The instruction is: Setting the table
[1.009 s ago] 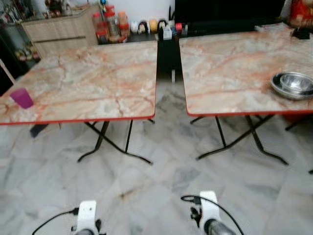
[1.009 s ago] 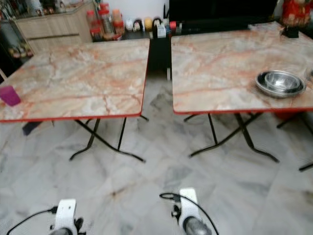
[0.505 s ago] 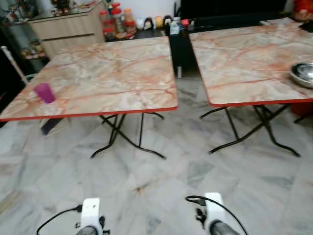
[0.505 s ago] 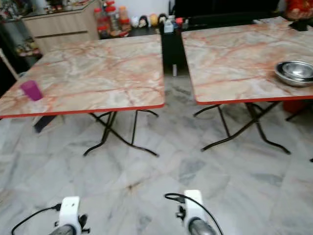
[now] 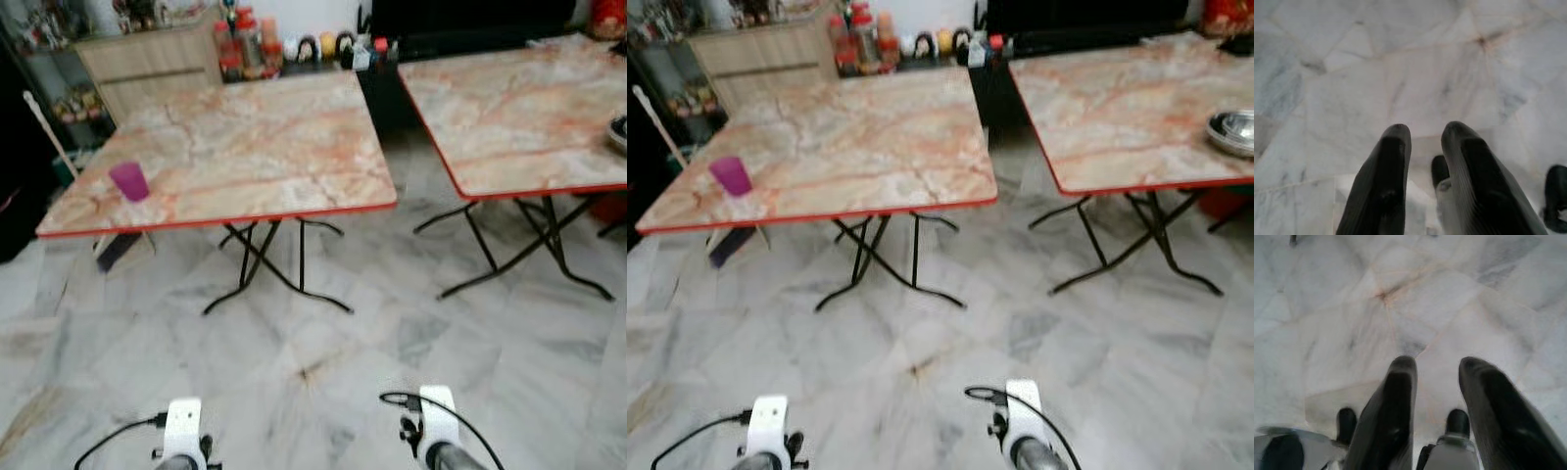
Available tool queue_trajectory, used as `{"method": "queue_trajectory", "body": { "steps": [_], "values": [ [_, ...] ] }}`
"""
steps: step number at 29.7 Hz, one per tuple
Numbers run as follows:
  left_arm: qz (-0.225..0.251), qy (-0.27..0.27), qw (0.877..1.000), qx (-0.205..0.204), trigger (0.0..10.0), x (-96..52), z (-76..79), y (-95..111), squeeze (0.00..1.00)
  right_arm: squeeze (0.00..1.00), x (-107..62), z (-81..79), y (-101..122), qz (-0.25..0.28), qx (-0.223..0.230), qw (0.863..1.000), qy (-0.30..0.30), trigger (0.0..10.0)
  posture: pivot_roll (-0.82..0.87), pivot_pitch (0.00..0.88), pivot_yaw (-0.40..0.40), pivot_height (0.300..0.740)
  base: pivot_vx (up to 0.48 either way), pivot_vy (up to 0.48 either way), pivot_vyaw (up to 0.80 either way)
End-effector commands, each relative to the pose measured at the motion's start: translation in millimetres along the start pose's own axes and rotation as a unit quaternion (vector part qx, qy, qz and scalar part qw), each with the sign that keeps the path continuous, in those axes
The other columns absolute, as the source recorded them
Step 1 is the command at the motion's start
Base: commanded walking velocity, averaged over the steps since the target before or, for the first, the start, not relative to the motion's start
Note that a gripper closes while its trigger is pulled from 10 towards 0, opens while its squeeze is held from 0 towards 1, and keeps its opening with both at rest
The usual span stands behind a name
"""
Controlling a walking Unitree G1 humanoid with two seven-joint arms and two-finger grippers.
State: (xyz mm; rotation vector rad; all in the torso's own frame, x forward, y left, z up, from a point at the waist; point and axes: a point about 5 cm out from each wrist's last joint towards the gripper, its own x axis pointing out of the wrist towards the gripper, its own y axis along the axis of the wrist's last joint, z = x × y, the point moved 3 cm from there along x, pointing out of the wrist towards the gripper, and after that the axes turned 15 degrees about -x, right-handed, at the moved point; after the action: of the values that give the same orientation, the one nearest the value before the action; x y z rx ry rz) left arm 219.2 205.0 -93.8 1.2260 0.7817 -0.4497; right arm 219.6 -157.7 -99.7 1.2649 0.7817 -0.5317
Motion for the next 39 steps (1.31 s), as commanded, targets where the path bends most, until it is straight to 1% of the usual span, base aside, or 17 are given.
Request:
{"method": "queue_trajectory", "body": {
  "steps": [1, 4, 7, 19, 26, 39],
  "values": [
    [-0.003, 0.012, 1.0, 0.0, 10.0, -1.2, -7.9, -2.2, 0.0, 0.0, 0.9, -4.7, 3.8, 0.005, -0.001, 1.0, 0.006, 10.0, -0.11, 0.0, 0.09, 0.74, 0.0, 0.0, 0.0],
    [0.001, 0.011, 1.0, -0.002, 10.0, -1.0, -7.2, -0.6, 0.0, 0.0, 1.0, -4.5, 3.8, 0.005, -0.003, 1.0, 0.007, 10.0, -0.12, 0.0, 0.088, 0.74, 0.0, 0.0, 0.0],
    [-0.005, 0.01, 1.0, 0.0, 10.0, -0.9, -7.0, -2.0, 0.0, 0.0, 1.0, -4.5, 3.7, 0.004, -0.006, 1.0, 0.008, 10.0, -0.11, 0.0, 0.087, 0.74, 0.0, 0.0, 0.0],
    [-0.01, 0.008, 1.0, 0.007, 10.0, -1.8, -8.6, -5.0, 0.0, 0.0, 0.0, -5.8, -0.9, 0.0, -0.007, 1.0, 0.01, 10.0, -0.12, 0.0, 0.089, 0.74, 0.4, 0.0, 0.0],
    [-0.007, 0.007, 1.0, 0.008, 10.0, -1.4, -8.6, -2.6, 0.0, 0.0, 0.2, -6.3, 0.3, 0.002, -0.006, 1.0, 0.011, 10.0, -0.12, 0.0, 0.092, 0.74, 0.384, 0.0, 0.0],
    [-0.008, 0.006, 1.0, 0.005, 10.0, -1.5, -7.1, -4.1, 0.0, 0.0, 0.1, -5.3, 0.6, 0.004, -0.004, 1.0, 0.01, 10.0, -0.12, 0.0, 0.089, 0.74, 0.384, 0.0, 0.0]
  ]
}}
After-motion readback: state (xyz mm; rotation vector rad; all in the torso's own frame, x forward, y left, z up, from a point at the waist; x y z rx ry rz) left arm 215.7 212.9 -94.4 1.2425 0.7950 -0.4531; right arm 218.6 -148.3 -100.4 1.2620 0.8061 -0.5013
